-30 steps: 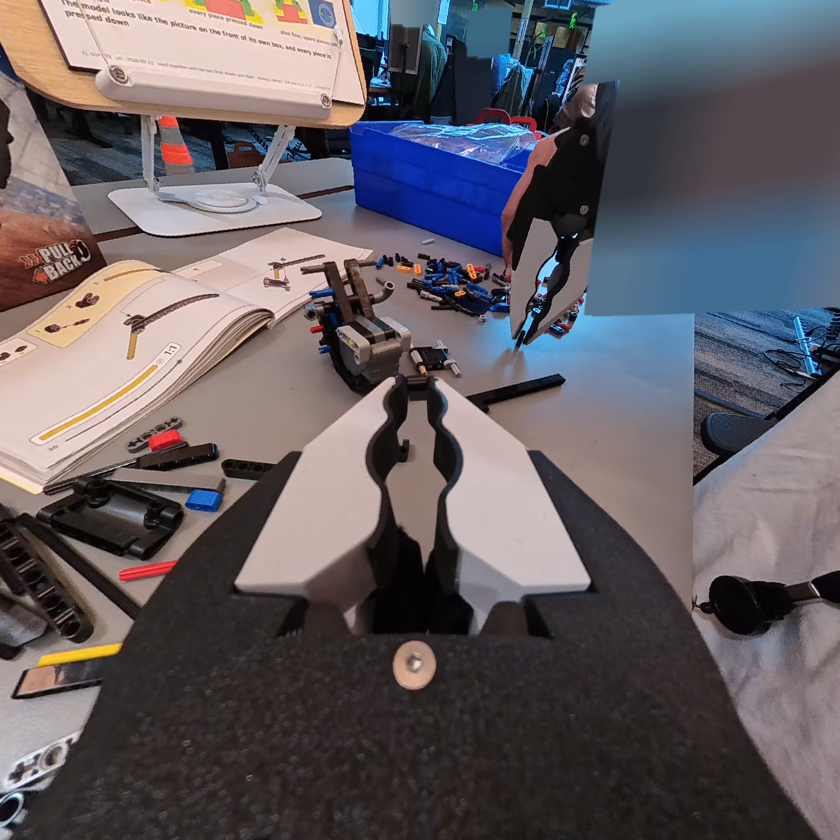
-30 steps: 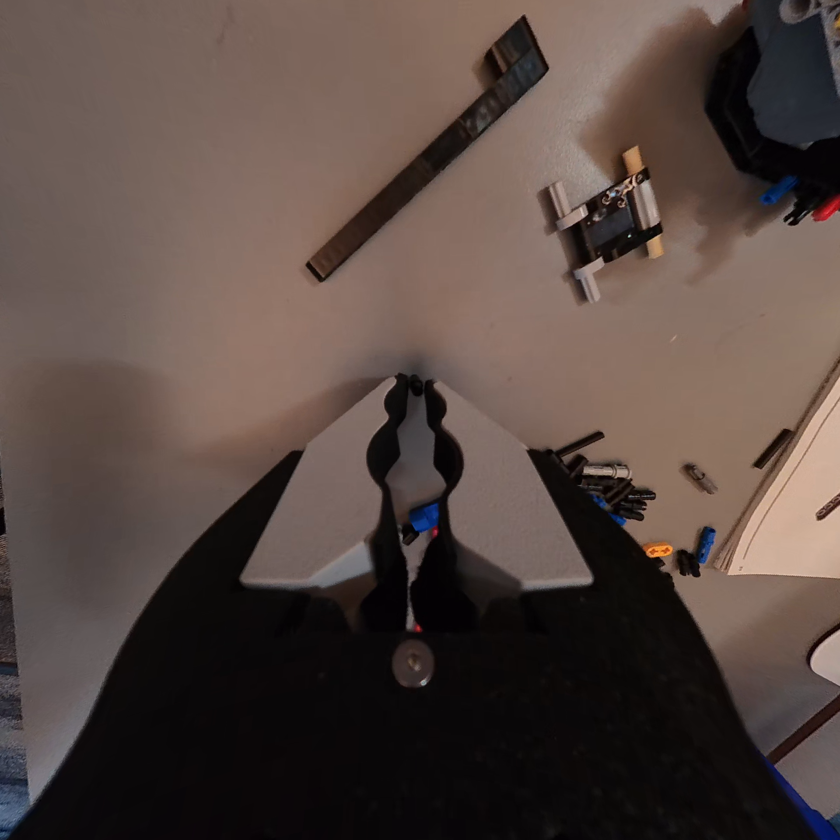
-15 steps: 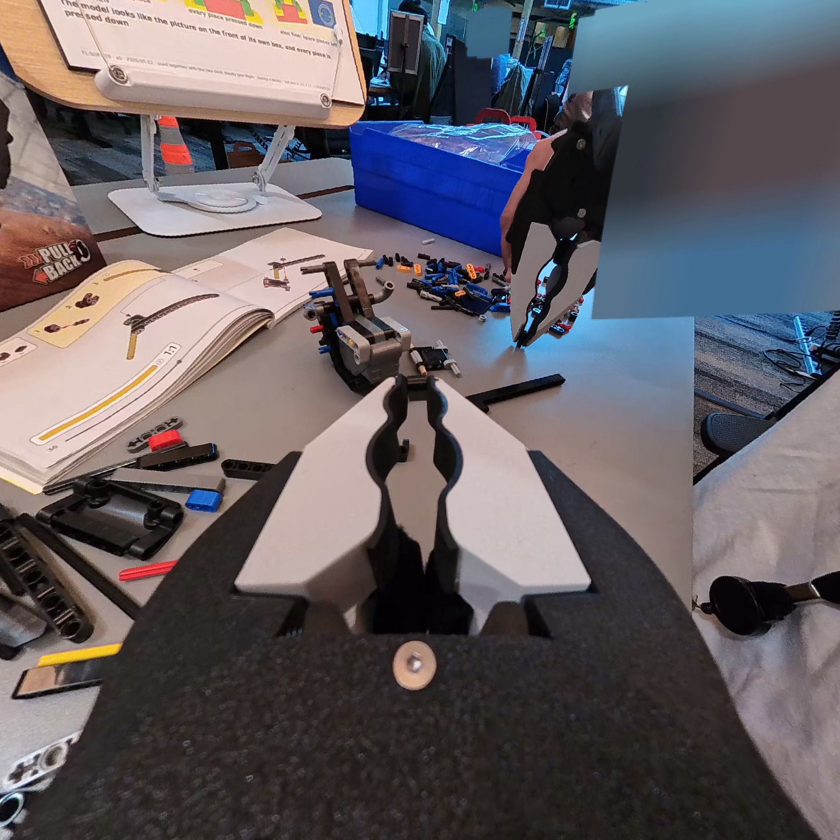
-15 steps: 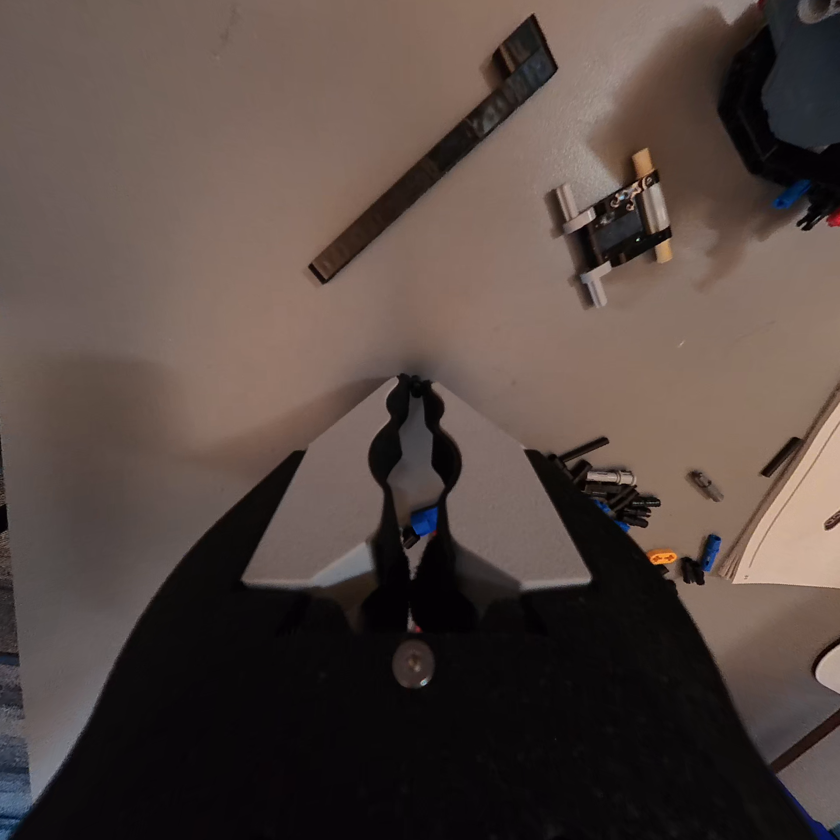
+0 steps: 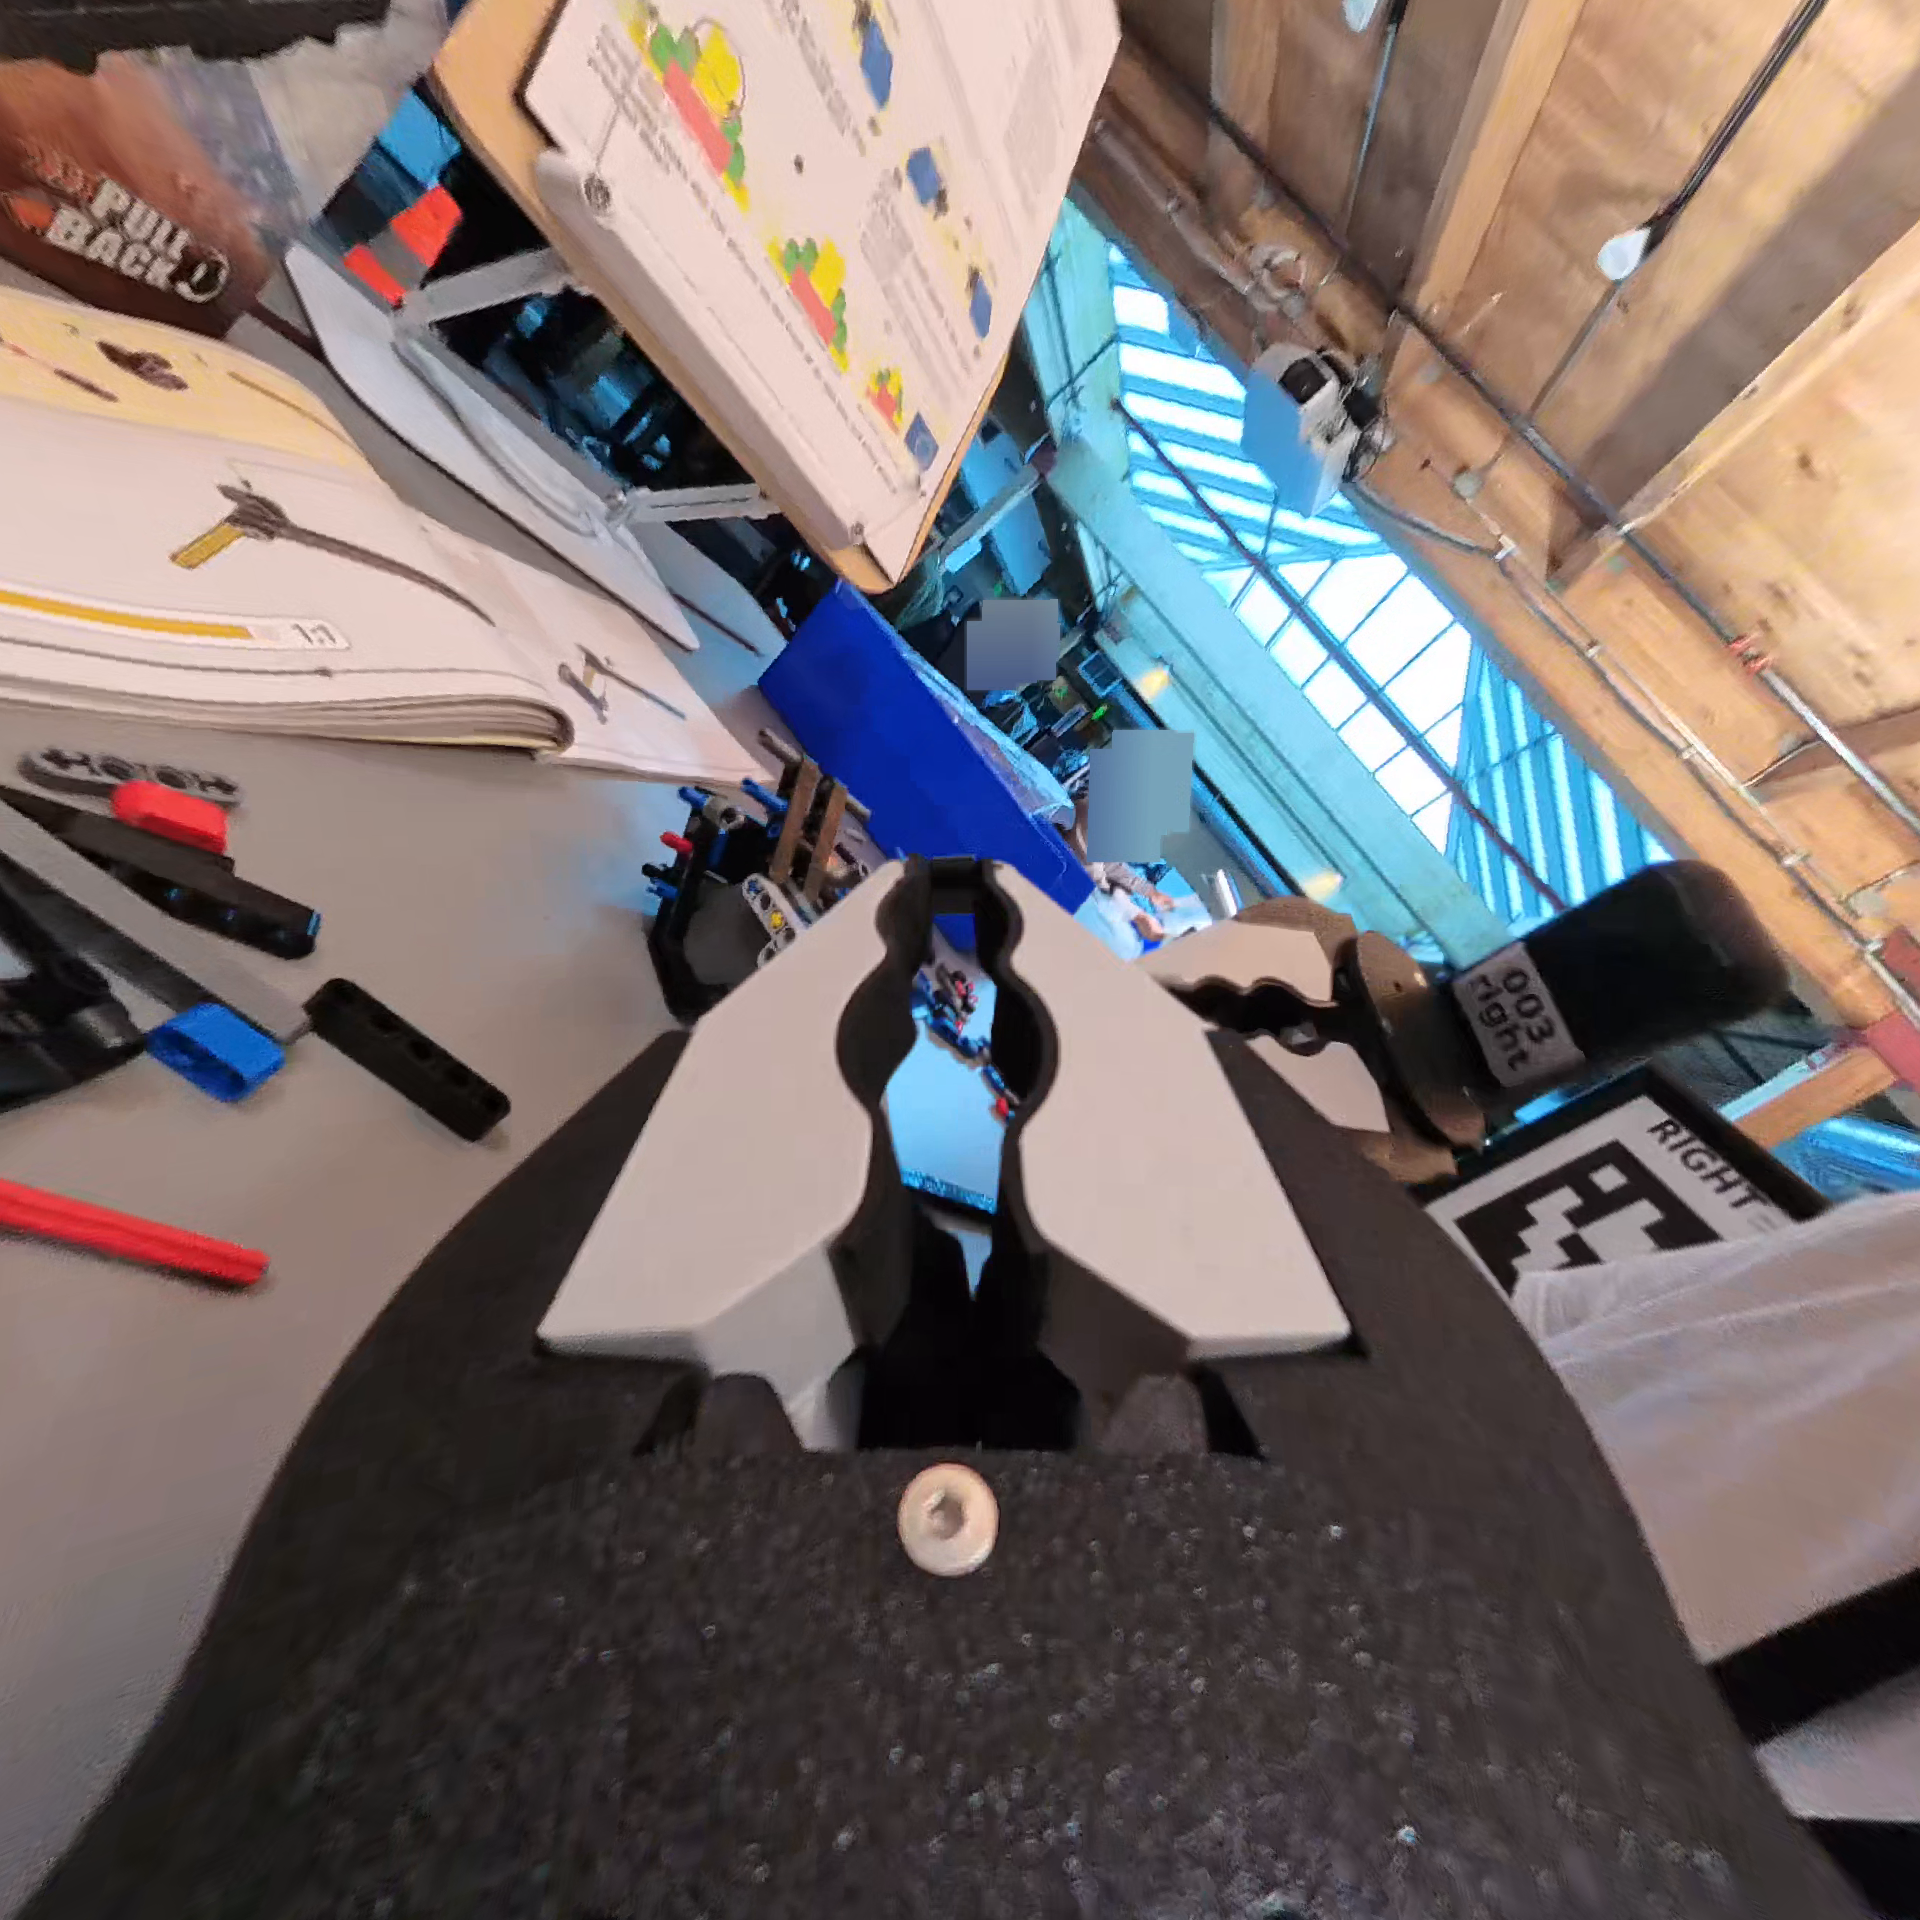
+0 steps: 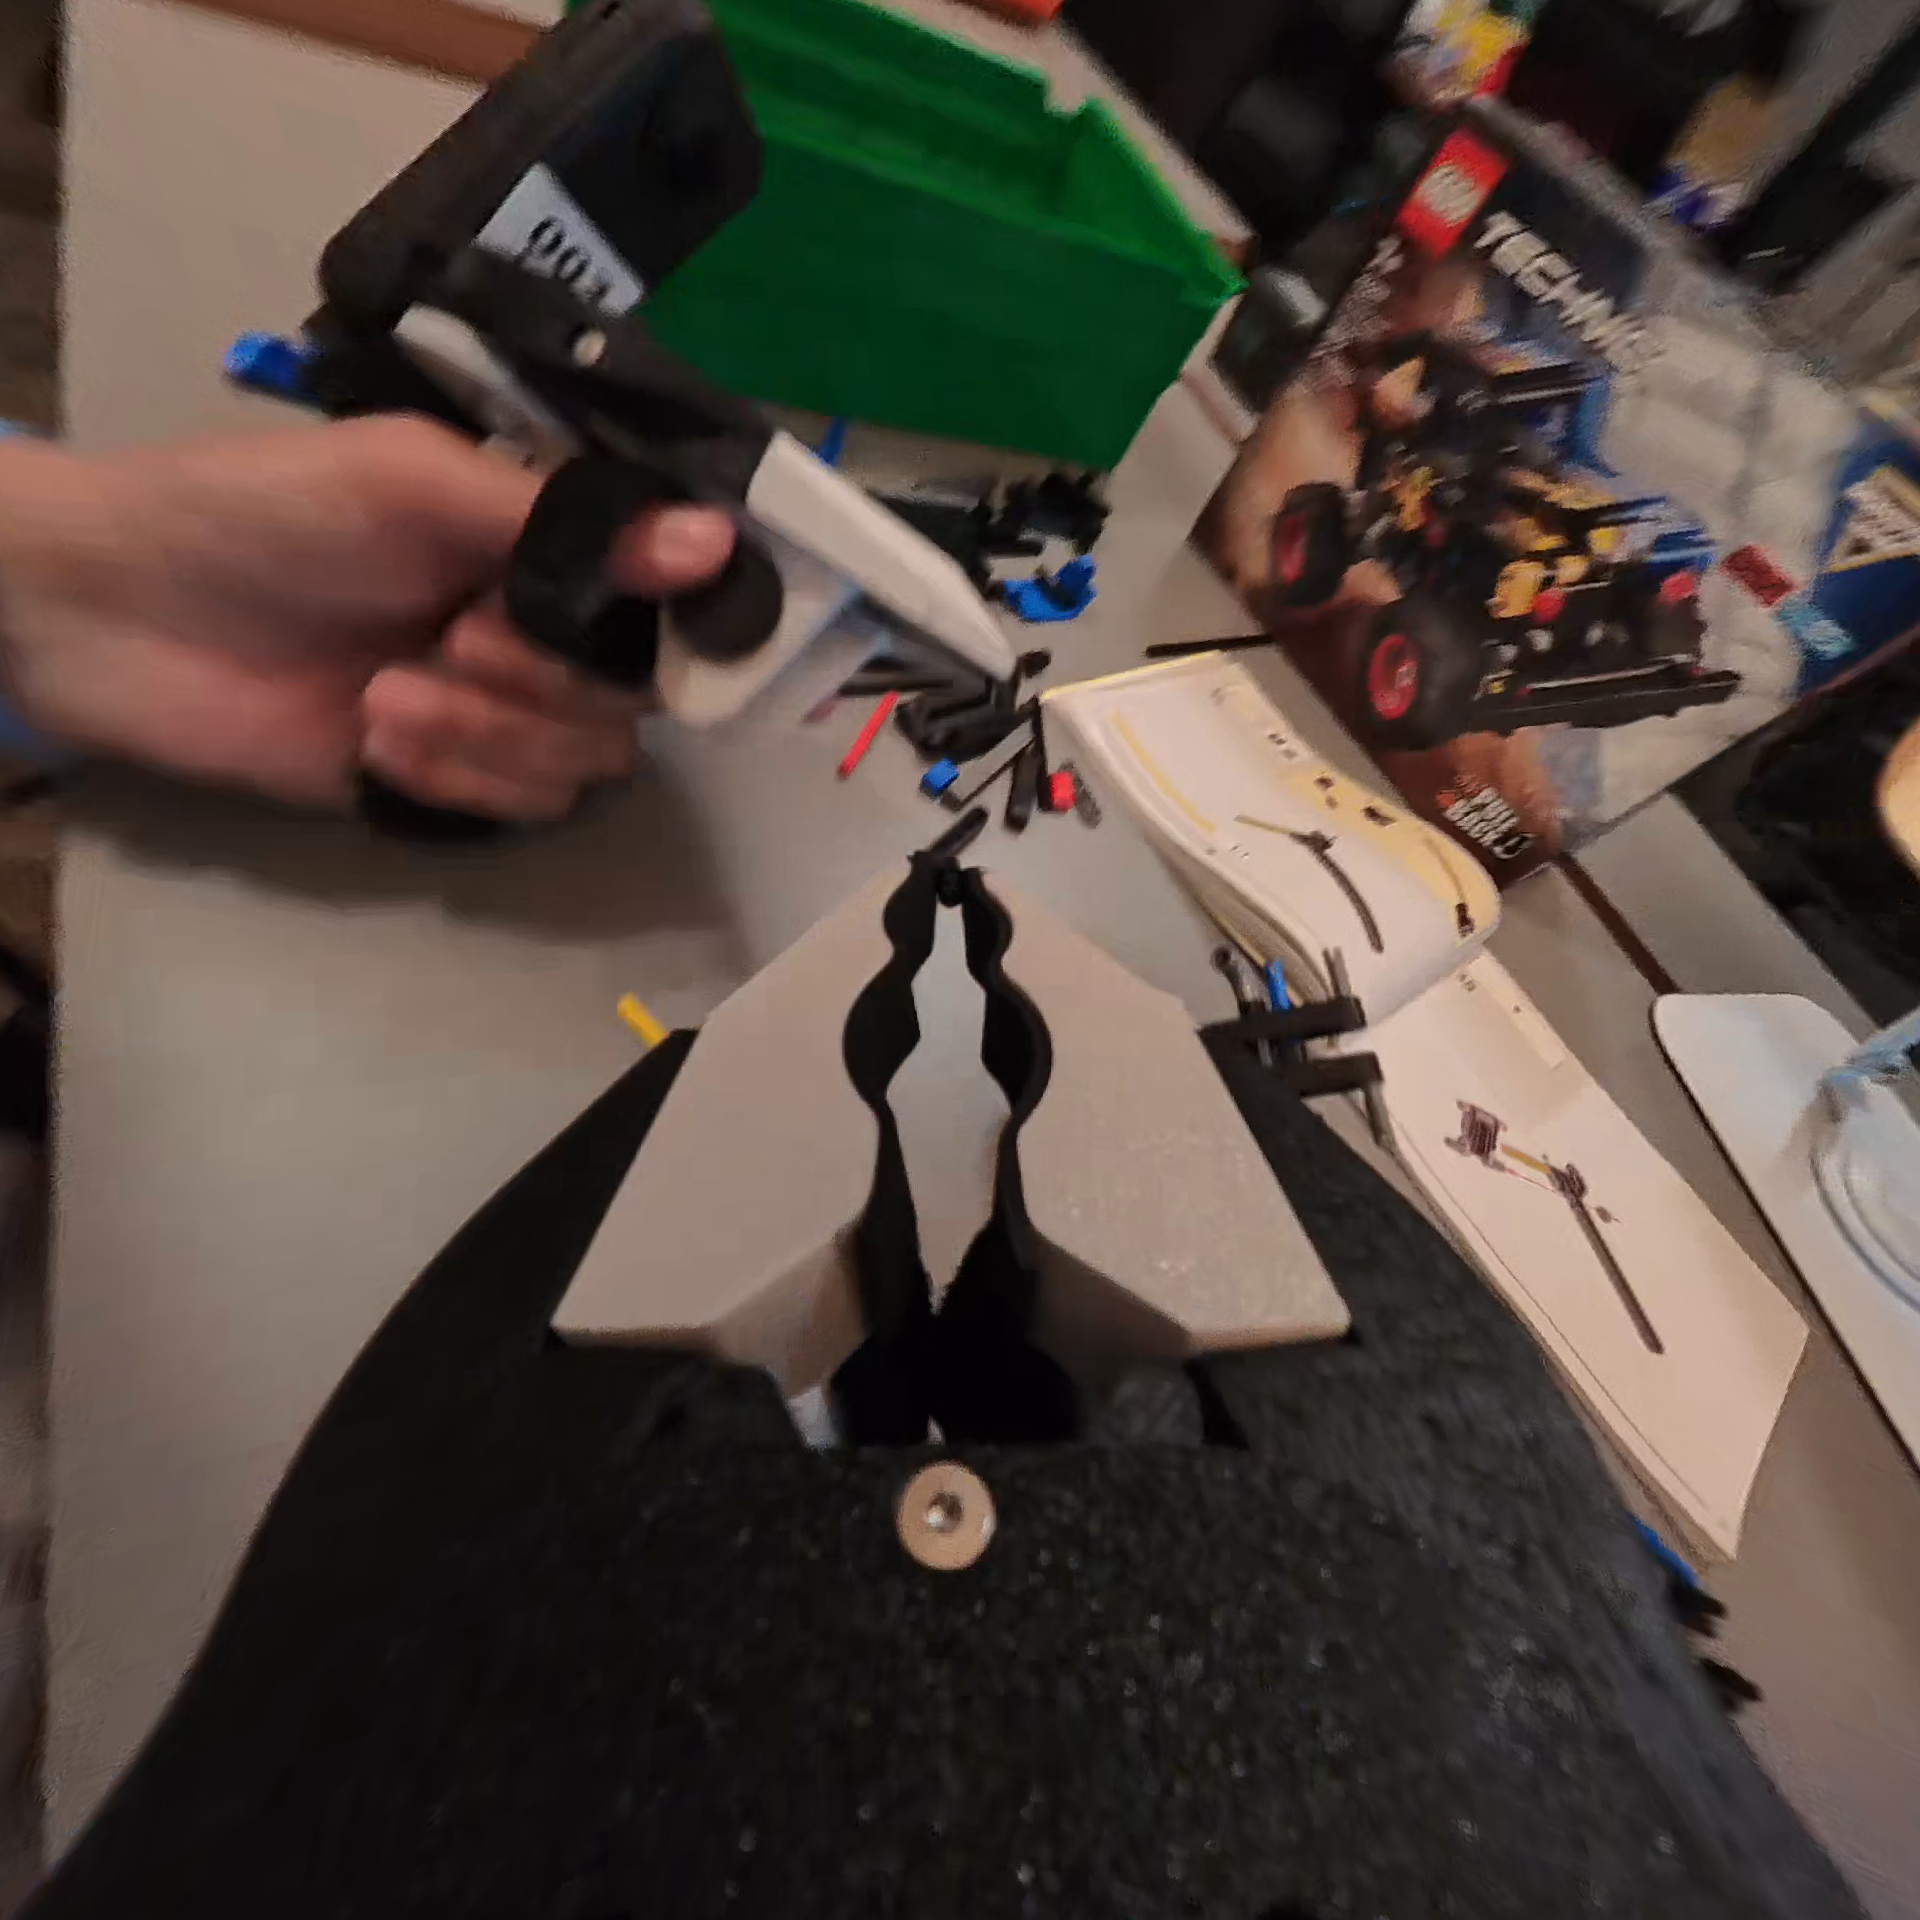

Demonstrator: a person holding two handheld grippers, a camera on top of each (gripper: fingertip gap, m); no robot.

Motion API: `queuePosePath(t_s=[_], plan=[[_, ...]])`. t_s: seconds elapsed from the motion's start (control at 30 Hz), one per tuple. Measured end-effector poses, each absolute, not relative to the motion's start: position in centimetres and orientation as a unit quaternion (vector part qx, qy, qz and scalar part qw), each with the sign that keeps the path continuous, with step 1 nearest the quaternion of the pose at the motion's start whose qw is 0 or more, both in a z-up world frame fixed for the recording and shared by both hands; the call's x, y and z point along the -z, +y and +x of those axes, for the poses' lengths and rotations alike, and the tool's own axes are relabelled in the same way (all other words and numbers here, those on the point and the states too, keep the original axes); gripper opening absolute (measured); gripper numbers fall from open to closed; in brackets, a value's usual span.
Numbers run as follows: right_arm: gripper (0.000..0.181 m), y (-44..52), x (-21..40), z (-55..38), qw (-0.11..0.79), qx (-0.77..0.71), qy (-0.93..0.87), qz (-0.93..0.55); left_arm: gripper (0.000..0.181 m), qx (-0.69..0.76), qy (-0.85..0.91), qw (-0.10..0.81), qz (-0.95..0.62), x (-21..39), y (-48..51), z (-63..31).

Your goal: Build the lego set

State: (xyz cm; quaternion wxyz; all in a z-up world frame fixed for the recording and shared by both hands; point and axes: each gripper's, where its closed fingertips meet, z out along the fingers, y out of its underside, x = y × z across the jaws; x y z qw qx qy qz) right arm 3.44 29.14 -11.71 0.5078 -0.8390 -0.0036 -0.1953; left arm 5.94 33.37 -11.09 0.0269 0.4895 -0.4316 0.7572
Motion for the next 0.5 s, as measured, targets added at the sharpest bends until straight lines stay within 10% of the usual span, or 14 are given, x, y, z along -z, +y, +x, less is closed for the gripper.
queuePosePath(t_s=[0.5], plan=[[0.004,31.1,12.1,5.3,0.496,0.282,0.044,-0.820,0.006,-0.734,-0.476,0.033,0.483,11.9,31.0,5.7]])
